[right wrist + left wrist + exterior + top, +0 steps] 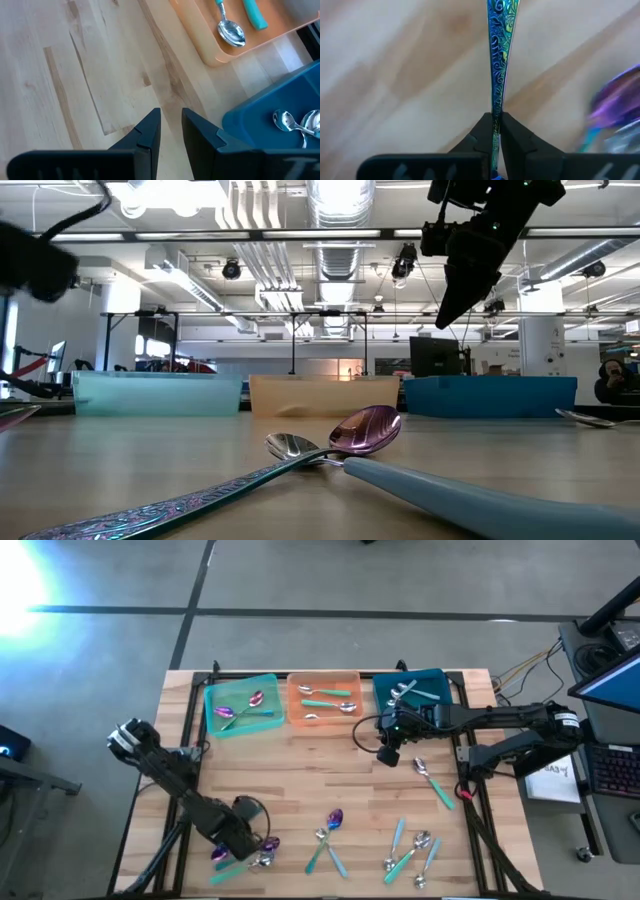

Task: Sort silverware by color (type)
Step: Put the blue spoon into the green bin

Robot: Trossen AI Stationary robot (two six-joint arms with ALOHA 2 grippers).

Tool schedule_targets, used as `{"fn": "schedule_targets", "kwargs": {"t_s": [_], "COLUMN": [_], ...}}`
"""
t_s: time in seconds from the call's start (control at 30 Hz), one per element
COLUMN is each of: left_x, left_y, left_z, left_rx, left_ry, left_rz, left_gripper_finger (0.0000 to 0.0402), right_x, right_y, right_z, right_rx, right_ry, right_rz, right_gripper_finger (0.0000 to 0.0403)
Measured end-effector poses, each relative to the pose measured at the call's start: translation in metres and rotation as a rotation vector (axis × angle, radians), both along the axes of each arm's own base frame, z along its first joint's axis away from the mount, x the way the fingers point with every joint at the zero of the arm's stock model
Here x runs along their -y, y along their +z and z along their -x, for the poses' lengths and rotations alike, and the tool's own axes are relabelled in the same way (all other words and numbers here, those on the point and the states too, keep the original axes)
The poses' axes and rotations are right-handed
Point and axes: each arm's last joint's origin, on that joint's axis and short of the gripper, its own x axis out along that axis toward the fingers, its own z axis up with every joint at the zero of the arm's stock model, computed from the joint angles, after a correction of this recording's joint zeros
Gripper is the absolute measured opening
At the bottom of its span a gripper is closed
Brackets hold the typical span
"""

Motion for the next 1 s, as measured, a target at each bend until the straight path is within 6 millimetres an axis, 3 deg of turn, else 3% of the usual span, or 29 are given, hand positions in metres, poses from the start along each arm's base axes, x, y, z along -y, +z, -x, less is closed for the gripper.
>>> {"fn": "schedule_targets", "kwargs": {"t_s": [0.2, 0.6, 1.0], "left_x": [-0.036, -0.146, -0.266], "left_y": [0.031, 0.089, 0.109], "left_z": [-0.005, -0.005, 0.021], "left_rx": [0.092, 0.194, 0.011], "left_ry": [-0.005, -0.013, 0.098], "left_rz": [-0.161, -0.517, -0.648], "left_gripper_finger": [0.0002, 0.0001, 0.0], "right_x": [0.0, 0.0, 0.0], "right_y": [0.0, 0.0, 0.0], "right_z": [0.0, 0.0, 0.0], "right_rx": [0.0, 0.0, 0.004], "right_ry": [0.0, -0.001, -0.02], "right_rz": [0.0, 0.0, -0.004], "right_gripper_finger": [0.0068, 0.0068, 0.0068]}}
